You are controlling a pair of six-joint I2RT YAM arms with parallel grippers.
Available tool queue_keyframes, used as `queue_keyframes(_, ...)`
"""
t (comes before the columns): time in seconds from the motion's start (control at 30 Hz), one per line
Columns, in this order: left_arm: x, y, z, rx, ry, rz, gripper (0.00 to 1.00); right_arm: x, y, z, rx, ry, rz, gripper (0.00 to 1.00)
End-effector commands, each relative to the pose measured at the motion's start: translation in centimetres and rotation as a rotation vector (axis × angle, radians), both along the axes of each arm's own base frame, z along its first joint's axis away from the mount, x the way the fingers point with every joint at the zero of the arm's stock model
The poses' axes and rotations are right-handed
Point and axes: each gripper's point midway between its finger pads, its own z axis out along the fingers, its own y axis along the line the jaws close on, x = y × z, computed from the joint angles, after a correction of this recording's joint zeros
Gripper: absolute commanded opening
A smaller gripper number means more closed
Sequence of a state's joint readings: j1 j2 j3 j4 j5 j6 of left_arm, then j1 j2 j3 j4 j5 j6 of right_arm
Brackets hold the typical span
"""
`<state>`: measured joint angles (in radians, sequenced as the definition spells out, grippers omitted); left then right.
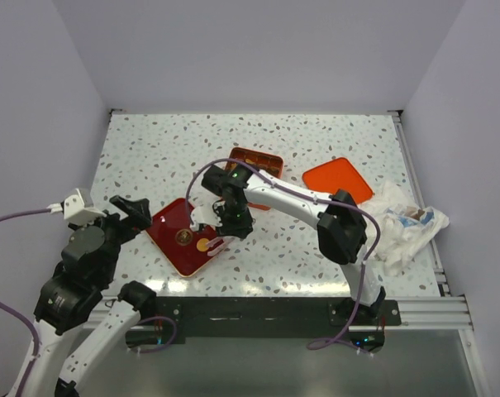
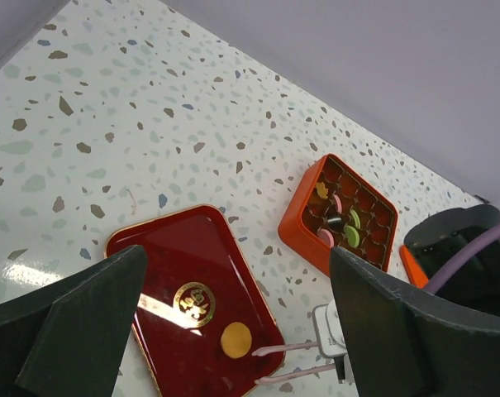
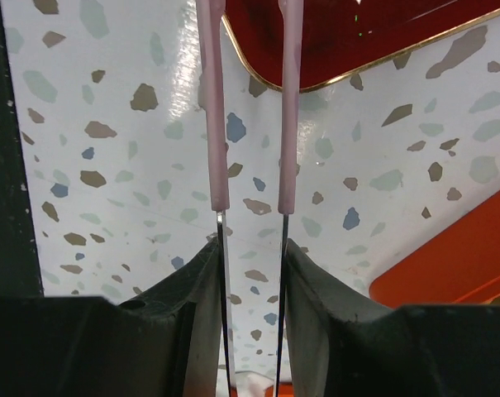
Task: Pack the cookies
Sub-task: Pick up the fake cookies from the plate.
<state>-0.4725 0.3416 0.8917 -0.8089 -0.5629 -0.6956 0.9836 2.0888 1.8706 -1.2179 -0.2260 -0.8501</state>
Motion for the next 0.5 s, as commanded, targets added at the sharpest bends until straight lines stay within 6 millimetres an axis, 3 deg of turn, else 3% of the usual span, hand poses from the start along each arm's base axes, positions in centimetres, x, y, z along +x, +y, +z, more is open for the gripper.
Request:
queue_keyframes(0.0,-0.2,0.7,-0.3,-0.006,-0.008,0.036,0.97,1.2,0.9,1.5,0.008,-0.09,0.014,0.35)
queue_keyframes(0.47,0.1,0.1,-1.1,-0.023,-0.004,0.018,0.97,1.5,2.1,1.2,0.021,-0.12,-0.027,0.35)
